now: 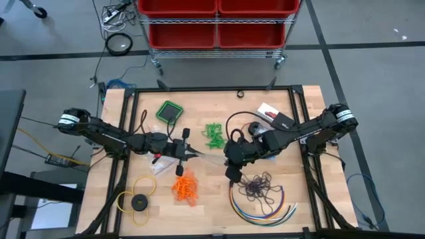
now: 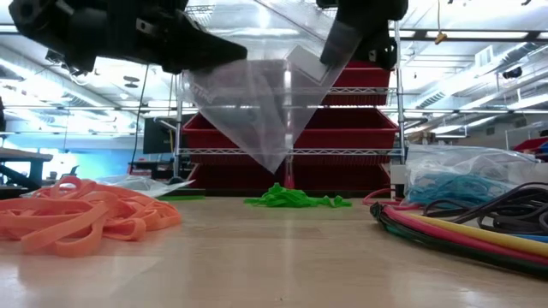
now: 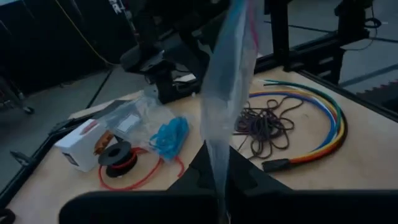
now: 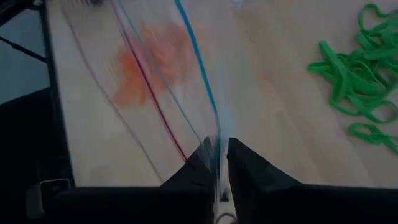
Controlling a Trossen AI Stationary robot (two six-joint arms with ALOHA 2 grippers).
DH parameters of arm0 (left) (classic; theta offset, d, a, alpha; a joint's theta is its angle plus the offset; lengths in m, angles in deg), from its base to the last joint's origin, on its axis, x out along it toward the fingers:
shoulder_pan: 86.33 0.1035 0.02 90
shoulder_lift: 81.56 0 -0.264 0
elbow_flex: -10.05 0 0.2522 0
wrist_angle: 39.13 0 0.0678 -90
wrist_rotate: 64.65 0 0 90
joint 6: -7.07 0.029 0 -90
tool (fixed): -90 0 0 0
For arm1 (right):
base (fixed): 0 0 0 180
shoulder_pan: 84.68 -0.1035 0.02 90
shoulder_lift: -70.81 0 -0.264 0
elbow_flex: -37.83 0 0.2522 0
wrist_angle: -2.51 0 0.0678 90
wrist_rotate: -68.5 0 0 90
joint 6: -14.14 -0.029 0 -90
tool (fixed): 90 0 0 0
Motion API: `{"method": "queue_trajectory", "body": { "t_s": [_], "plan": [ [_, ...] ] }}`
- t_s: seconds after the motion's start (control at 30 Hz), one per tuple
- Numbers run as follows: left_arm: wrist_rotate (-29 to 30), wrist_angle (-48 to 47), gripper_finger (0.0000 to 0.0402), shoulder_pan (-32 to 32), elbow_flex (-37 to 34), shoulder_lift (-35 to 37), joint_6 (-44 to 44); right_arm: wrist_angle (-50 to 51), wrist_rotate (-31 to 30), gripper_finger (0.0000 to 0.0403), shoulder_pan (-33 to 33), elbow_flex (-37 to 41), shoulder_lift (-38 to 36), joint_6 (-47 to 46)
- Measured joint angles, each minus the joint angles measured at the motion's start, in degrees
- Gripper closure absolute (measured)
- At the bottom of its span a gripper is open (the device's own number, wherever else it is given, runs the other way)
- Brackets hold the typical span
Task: Sort rubber bands
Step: Open the transparent zip bag
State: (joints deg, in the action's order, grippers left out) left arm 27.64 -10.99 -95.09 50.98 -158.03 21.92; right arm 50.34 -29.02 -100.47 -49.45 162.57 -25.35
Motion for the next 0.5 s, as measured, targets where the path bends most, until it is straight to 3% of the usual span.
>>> {"method": "queue_trajectory", "body": {
  "t_s": [0.33,0.5],
  "plan": [
    [0.9,3.5,0.0401,0.0,-1.3,0.0,0.0,1.8,-2.0,0.0371,0.0,0.0,0.0,-0.9],
    [0.9,3.3,0.0401,0.0,-1.3,0.0,-0.1,1.6,-2.4,0.0397,0.0,0.0,0.0,0.7]
  ]
}}
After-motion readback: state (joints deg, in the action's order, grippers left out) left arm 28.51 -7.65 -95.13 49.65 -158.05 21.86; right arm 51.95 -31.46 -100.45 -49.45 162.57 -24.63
